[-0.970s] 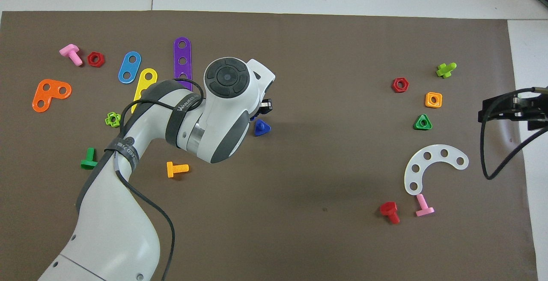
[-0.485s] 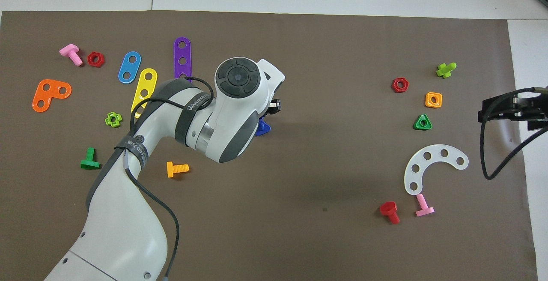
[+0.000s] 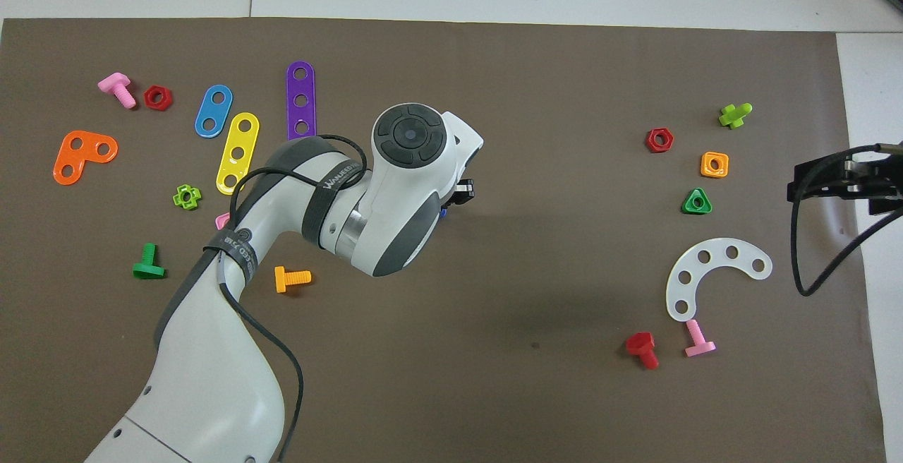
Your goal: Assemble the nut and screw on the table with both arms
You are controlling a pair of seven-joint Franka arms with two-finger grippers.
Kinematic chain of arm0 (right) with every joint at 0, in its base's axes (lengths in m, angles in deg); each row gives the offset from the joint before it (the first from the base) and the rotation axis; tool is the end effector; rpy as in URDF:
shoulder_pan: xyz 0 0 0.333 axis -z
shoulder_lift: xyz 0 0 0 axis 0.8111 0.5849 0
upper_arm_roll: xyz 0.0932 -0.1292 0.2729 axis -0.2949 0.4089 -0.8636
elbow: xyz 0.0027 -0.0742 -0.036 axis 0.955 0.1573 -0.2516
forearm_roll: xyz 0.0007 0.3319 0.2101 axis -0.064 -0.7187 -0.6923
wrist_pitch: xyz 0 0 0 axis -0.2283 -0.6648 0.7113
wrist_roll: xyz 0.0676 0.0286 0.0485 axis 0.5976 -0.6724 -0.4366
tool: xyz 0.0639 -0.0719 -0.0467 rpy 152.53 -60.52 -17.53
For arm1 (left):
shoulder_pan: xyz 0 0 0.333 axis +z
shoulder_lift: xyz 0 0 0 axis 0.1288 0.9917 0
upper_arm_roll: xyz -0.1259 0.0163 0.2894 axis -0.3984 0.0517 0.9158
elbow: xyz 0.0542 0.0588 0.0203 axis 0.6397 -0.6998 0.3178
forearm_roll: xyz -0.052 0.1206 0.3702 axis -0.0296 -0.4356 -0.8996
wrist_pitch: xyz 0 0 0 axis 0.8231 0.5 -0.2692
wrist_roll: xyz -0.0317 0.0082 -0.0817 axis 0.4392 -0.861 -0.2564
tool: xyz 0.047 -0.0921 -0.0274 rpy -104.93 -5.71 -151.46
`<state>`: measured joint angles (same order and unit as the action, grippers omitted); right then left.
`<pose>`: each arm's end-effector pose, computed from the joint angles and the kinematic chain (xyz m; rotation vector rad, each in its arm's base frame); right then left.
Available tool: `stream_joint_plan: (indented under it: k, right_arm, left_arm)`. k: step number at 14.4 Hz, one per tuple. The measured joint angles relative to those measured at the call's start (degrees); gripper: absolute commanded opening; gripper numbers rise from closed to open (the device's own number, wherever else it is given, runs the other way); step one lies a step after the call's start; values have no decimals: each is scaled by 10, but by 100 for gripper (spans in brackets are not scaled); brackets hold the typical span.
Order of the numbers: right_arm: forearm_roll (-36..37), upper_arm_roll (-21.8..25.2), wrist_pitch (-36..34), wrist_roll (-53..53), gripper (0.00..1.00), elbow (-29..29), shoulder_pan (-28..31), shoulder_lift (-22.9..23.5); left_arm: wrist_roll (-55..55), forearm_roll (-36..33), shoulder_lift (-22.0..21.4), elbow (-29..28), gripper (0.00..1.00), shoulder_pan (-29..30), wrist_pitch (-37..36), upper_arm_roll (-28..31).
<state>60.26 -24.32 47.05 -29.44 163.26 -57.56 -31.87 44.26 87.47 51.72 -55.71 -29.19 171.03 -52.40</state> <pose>0.5425 -0.0229 0.6206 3.1228 -0.2856 -0.0496 0.5511 -0.4137 0.3647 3.1048 0.0007 -0.0343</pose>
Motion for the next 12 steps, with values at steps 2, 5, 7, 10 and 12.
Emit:
stream_joint_plan:
  k: [2,5,7,10,12]
  right_arm:
    - [0,0,0,0,100,0,0,0]
    - [0,0,0,0,100,0,0,0]
    - [0,0,0,0,100,0,0,0]
    - [0,0,0,0,100,0,0,0]
    - [0,0,0,0,100,0,0,0]
  left_arm:
    - [0,0,1,-1,11,0,0,0]
    - [0,2,4,-5,11,0,3,-1]
    - [0,3,7,-5,11,0,6,-1]
    - [0,3,7,-9,11,-1,11,-2]
    - [0,3,7,-13,10,-3,14,-2]
